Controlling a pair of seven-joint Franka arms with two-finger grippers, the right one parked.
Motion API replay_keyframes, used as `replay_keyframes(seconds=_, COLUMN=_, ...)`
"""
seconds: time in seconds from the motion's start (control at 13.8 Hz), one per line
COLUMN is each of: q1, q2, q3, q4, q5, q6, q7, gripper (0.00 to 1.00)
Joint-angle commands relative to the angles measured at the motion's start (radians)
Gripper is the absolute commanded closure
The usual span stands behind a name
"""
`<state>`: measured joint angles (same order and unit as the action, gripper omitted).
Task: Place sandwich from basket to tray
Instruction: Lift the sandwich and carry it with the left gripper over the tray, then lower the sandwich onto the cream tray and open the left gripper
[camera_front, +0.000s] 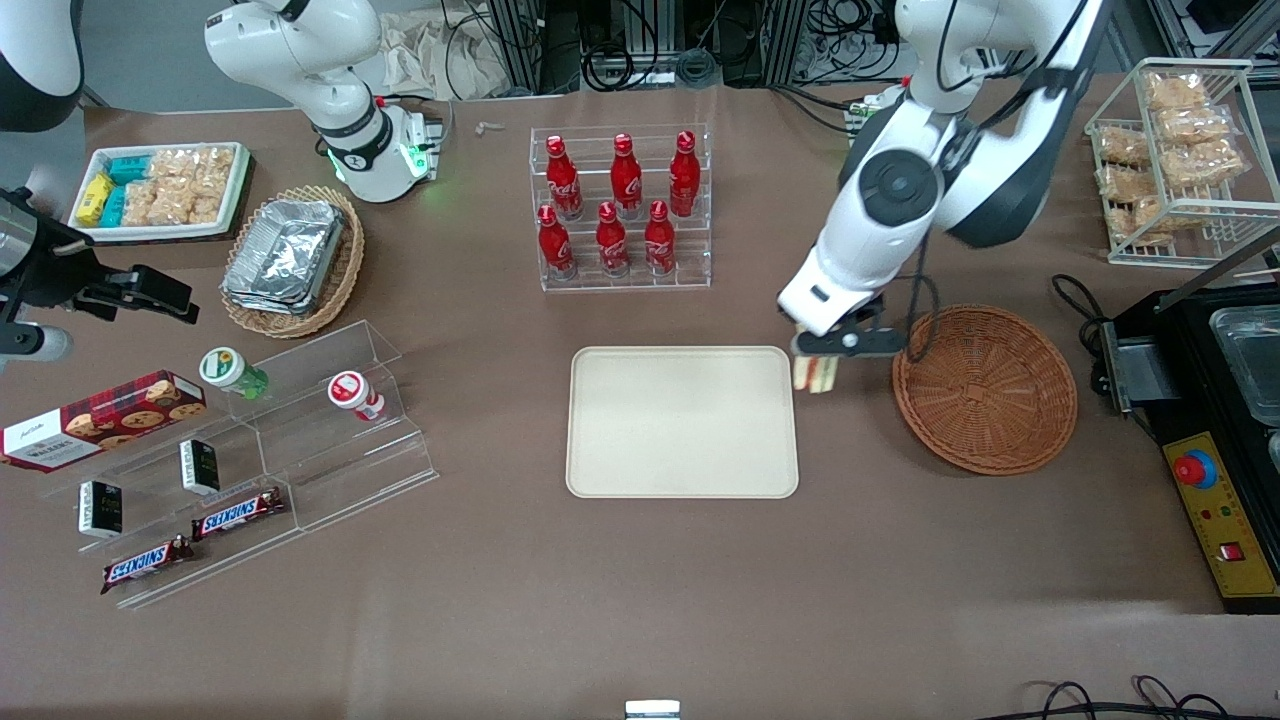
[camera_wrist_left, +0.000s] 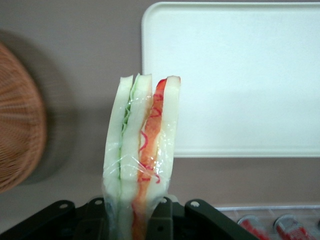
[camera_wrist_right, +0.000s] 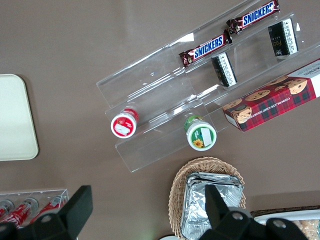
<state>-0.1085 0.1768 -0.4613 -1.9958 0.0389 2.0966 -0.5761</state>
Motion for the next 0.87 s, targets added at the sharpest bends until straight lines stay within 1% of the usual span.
replay_keyframes(seconds=0.0, q1=0.009, q2=0.147, q3=-0.048, q4=0.049, q5=0.085, q6=0.094, q7=-0.094, gripper=1.00)
replay_keyframes(seconds=0.14, q1=0.006, q2=0.197, q3=-0.065, q4=0.048, q5=0.168, q6=0.111, q7=-0.142, gripper=1.00)
replay_keyframes(seconds=0.43, q1=0.003, q2=0.292, q3=-0.068, q4=0.060, q5=0.291, q6=0.174, q7=-0.237, gripper=1.00)
replay_keyframes(seconds=0.51, q1=0.003, q2=0.308, q3=-0.068, q4=0.072, q5=0.303, q6=0.175, q7=-0.249, gripper=1.00)
replay_keyframes(seconds=0.8, q1=0.004, q2=0.366, q3=-0.068, q4=0.115, q5=0.312, q6=0.177, q7=-0.249, gripper=1.00)
